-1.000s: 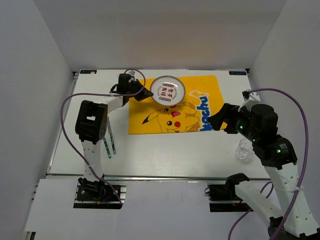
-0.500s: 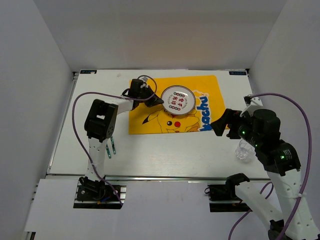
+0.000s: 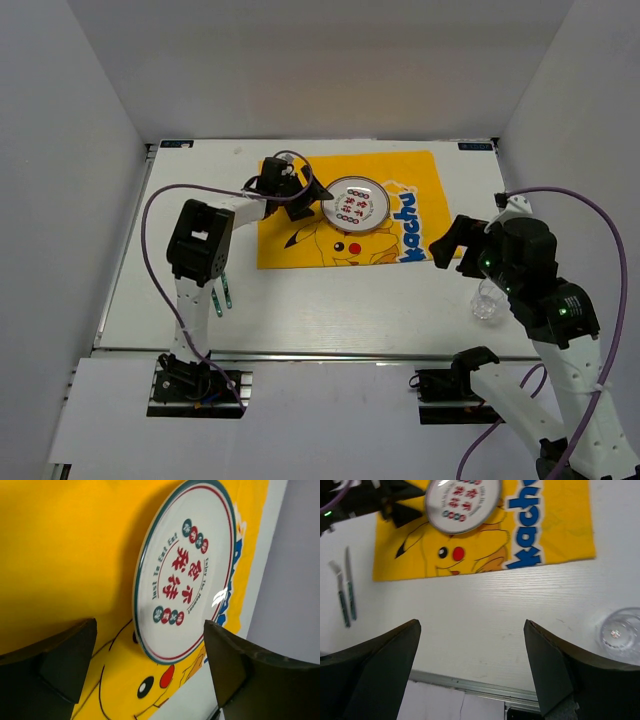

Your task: Set the dinner table for one person

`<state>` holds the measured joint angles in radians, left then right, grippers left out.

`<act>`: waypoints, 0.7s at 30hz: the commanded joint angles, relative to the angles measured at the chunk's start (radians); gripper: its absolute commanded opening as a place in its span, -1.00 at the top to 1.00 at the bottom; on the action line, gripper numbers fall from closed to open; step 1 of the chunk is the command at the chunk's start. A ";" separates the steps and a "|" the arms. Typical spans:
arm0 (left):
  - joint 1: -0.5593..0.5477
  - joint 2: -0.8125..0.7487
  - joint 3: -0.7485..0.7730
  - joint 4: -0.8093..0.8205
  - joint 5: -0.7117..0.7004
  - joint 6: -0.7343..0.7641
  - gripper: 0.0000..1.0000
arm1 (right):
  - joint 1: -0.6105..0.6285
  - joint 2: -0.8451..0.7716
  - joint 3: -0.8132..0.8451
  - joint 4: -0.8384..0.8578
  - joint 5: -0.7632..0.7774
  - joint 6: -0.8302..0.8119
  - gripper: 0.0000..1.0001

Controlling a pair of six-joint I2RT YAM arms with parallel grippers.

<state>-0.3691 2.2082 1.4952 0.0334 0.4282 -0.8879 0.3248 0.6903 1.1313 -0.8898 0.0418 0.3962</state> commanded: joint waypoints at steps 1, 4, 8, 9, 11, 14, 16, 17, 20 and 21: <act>-0.007 -0.186 -0.039 -0.082 -0.072 0.035 -0.96 | -0.004 0.038 -0.021 -0.054 0.269 0.102 -0.79; -0.007 -0.310 -0.044 -0.251 -0.202 0.084 -0.96 | -0.004 0.043 -0.062 -0.060 0.433 0.203 -0.79; -0.007 -0.442 -0.065 -0.513 -0.357 0.165 -0.97 | -0.004 0.032 -0.016 -0.144 0.599 0.315 -0.79; -0.007 -0.471 -0.087 -0.530 -0.370 0.179 -0.96 | -0.006 0.026 -0.010 -0.178 0.625 0.332 -0.79; -0.007 -0.573 -0.163 -0.564 -0.396 0.225 -0.96 | -0.003 0.011 -0.034 -0.185 0.641 0.316 -0.79; -0.007 -0.698 -0.254 -0.622 -0.410 0.263 -0.96 | -0.006 0.021 -0.135 -0.198 0.613 0.328 -0.78; -0.007 -0.773 -0.288 -0.659 -0.411 0.299 -0.96 | -0.006 0.020 -0.188 -0.170 0.563 0.339 -0.78; -0.007 -0.794 -0.315 -0.668 -0.408 0.319 -0.96 | -0.007 0.017 -0.224 -0.147 0.560 0.340 -0.78; 0.010 -0.838 -0.348 -0.695 -0.362 0.389 -0.96 | -0.021 0.037 -0.229 -0.121 0.579 0.348 -0.78; 0.010 -0.843 -0.346 -0.699 -0.341 0.423 -0.96 | -0.021 0.069 -0.228 -0.109 0.572 0.345 -0.79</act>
<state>-0.3672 1.4052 1.1637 -0.6044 0.0601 -0.5735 0.3141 0.7300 0.8875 -1.0492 0.5907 0.7097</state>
